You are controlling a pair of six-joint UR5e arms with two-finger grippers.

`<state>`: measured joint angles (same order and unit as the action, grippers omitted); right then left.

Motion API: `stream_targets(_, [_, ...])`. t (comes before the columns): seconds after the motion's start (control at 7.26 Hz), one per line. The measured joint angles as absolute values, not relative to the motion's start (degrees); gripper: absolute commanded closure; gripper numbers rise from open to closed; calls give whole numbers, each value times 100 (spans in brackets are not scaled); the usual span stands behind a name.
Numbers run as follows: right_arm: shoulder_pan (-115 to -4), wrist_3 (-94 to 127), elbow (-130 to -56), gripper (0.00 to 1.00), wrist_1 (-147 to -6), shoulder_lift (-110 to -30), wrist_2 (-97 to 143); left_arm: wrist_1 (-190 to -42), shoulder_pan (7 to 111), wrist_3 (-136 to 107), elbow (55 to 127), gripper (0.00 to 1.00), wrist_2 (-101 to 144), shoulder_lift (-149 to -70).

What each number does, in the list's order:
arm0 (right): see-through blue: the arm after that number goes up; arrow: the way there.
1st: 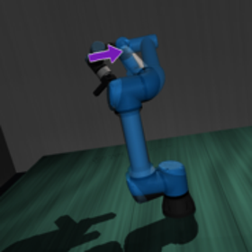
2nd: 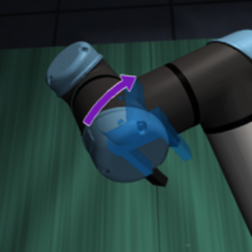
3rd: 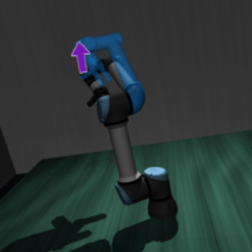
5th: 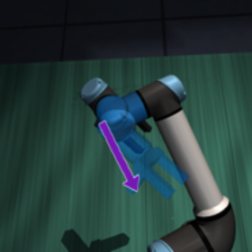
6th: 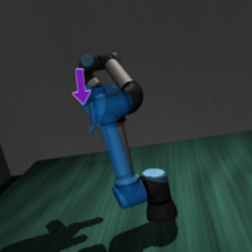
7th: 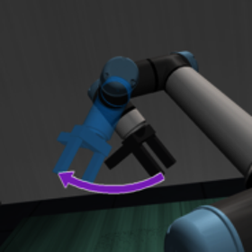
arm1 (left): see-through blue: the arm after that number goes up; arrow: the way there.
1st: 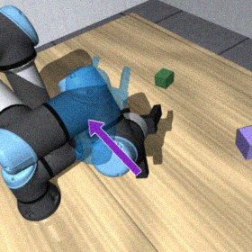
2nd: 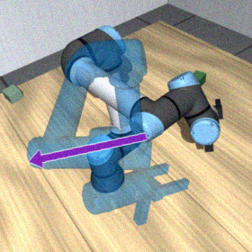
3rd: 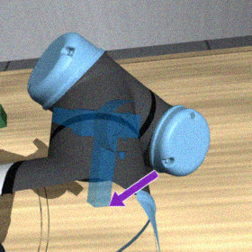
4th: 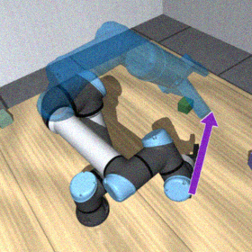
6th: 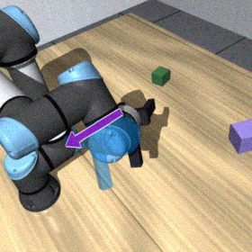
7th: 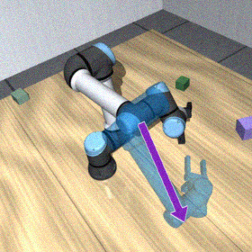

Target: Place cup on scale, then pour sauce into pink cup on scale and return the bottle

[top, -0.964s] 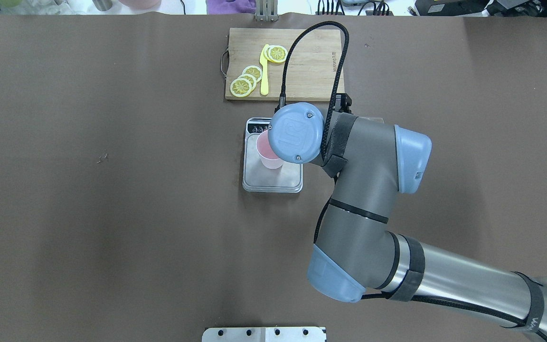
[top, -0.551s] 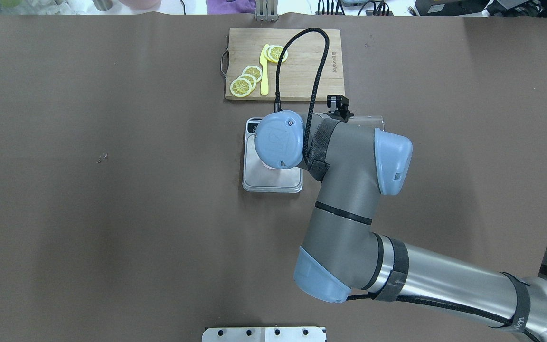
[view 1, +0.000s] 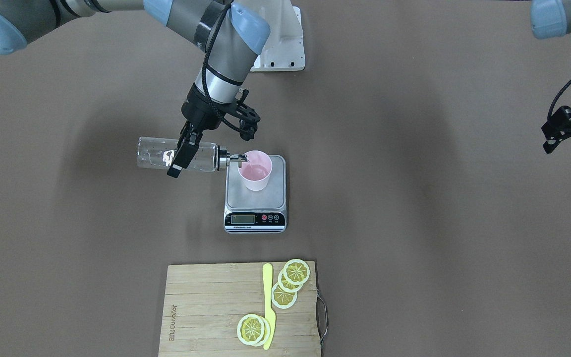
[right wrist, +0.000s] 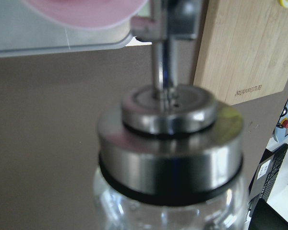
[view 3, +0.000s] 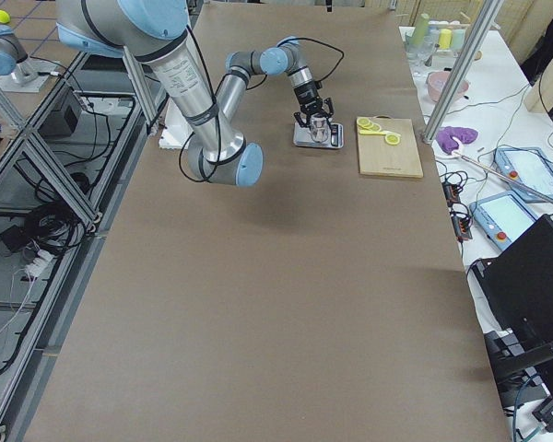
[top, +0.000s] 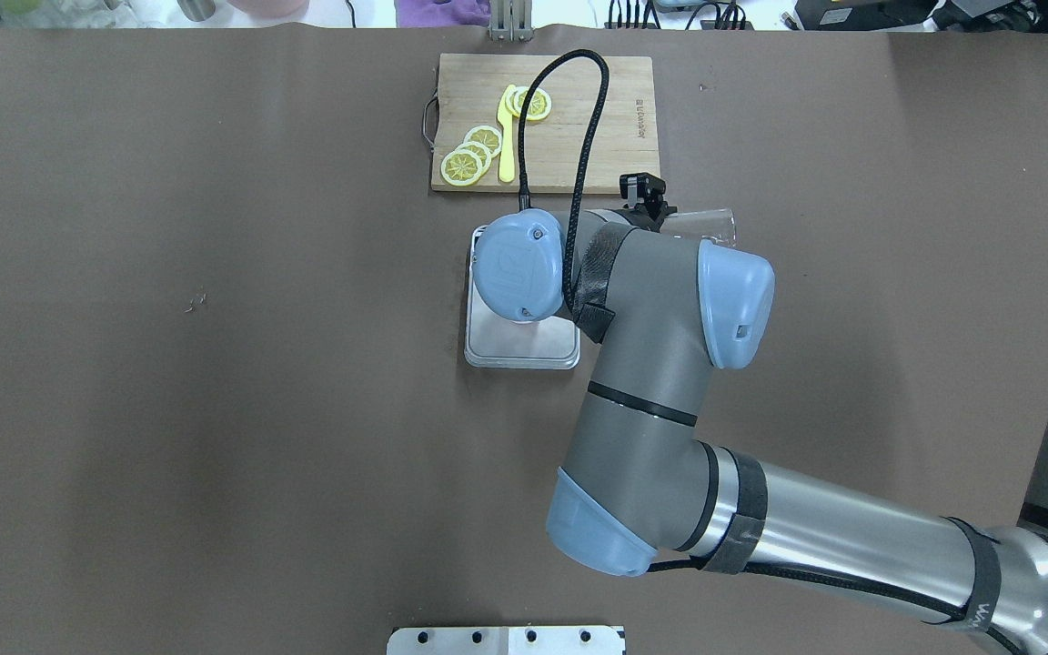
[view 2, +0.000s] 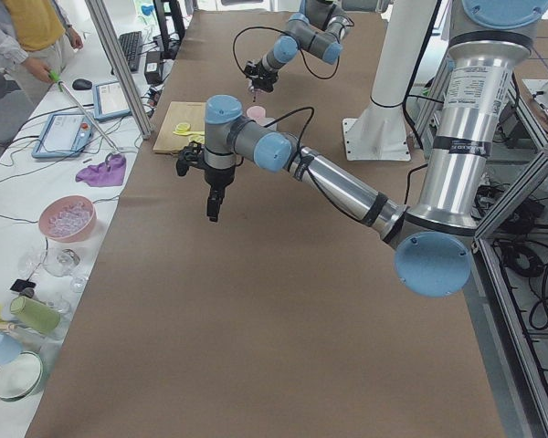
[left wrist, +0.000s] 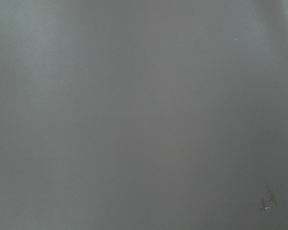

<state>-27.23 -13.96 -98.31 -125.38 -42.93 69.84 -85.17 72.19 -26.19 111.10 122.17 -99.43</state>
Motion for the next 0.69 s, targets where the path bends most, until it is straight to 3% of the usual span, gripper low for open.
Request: stream_targets(0.69, [-2859, -929, -10148, 100, -10592, -5129, 7682, -8512, 7215, -2666, 11215, 3, 12213, -9941])
